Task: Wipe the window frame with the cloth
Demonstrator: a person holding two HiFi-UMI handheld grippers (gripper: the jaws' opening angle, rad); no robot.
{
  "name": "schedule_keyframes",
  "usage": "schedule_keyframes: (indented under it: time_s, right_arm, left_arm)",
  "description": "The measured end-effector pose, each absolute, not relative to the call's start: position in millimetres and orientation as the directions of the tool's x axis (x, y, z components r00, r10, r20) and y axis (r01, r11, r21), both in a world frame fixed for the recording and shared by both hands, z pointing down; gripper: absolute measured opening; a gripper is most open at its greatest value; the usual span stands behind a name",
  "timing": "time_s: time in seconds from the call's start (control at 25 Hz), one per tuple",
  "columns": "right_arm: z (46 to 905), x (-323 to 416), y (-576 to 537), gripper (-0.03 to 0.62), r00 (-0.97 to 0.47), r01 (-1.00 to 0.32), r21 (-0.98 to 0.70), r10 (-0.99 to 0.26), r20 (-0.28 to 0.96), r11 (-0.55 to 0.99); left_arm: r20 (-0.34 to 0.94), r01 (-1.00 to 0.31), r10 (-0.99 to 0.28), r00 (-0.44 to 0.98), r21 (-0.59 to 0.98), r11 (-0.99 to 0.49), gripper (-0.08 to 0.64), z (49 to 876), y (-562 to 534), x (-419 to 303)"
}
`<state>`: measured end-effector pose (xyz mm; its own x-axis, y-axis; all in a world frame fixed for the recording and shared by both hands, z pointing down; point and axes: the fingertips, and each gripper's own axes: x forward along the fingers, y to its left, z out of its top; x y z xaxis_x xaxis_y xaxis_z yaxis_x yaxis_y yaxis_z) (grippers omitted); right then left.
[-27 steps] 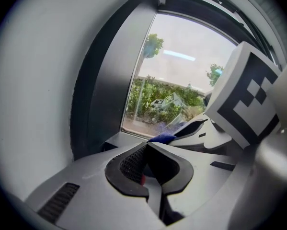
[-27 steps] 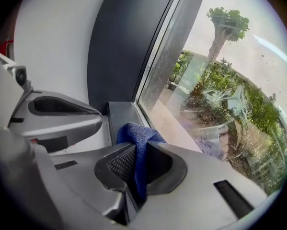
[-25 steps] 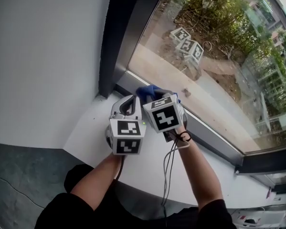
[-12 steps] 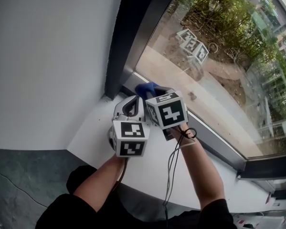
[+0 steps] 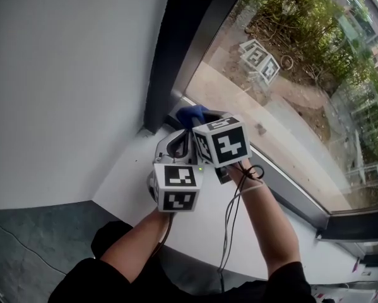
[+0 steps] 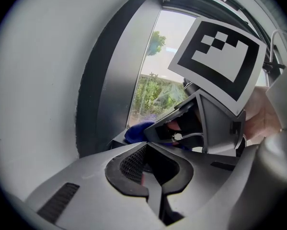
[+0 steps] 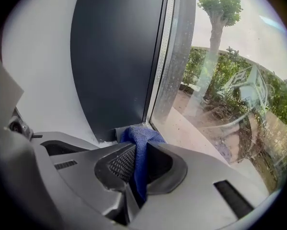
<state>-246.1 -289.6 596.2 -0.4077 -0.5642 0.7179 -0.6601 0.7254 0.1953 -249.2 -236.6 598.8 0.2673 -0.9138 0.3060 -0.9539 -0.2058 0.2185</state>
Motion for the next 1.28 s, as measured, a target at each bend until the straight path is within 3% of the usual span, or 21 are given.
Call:
schedule_keyframes:
  time_s: [0.6, 1.28]
  right_arm:
    - [588.6, -269.9, -299.2, 0.023, -0.506, -0.683, 0.043, -0.514, 0.692, 0.73]
    - [562.4, -284.7, -299.7, 0.023, -0.613, -0.676, 0.066, -0.609, 0.504, 0.734]
  left_arm:
    - [0.296, -0.953, -0.923, 0.247, 0.25, -0.174, 0.005, 598.5, -237.0, -257.2]
    - [0.285, -0.95, -0.924, 0.255, 0.25, -0.185, 0.005, 597.4, -234.1, -256.6]
